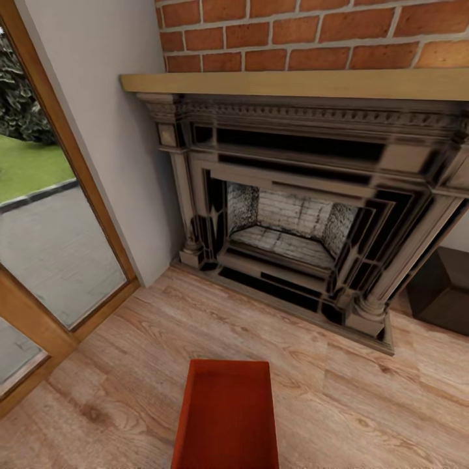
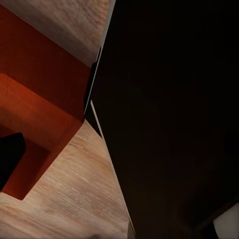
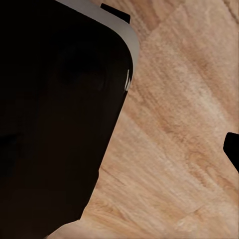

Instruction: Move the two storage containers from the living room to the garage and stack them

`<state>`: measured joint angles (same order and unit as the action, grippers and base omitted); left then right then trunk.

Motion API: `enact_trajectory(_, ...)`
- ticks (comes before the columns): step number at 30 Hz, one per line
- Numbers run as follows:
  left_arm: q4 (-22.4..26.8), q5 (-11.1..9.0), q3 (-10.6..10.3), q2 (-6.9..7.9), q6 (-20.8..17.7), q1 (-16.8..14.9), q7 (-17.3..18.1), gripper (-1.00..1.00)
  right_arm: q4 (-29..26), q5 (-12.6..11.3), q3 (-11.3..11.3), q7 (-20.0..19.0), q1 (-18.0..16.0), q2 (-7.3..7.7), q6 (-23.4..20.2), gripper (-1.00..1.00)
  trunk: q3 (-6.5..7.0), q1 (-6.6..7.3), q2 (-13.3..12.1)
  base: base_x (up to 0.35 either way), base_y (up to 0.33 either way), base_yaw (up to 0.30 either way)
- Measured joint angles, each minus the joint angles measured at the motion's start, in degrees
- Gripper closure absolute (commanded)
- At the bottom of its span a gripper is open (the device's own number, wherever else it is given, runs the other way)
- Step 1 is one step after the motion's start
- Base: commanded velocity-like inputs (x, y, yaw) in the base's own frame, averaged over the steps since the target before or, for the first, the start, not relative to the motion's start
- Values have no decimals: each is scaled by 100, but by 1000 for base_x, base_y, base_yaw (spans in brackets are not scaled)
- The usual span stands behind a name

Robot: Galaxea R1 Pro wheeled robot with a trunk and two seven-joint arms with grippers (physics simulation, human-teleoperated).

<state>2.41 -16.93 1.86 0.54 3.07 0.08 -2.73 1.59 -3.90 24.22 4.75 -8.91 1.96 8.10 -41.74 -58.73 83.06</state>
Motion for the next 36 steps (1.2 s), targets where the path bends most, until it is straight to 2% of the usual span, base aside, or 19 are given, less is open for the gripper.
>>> enact_trajectory(36,-3,3,-8,-2,0,0,0,-100,0,0,5,0,0,0,0,-100,-329,0,0,0,0,0)
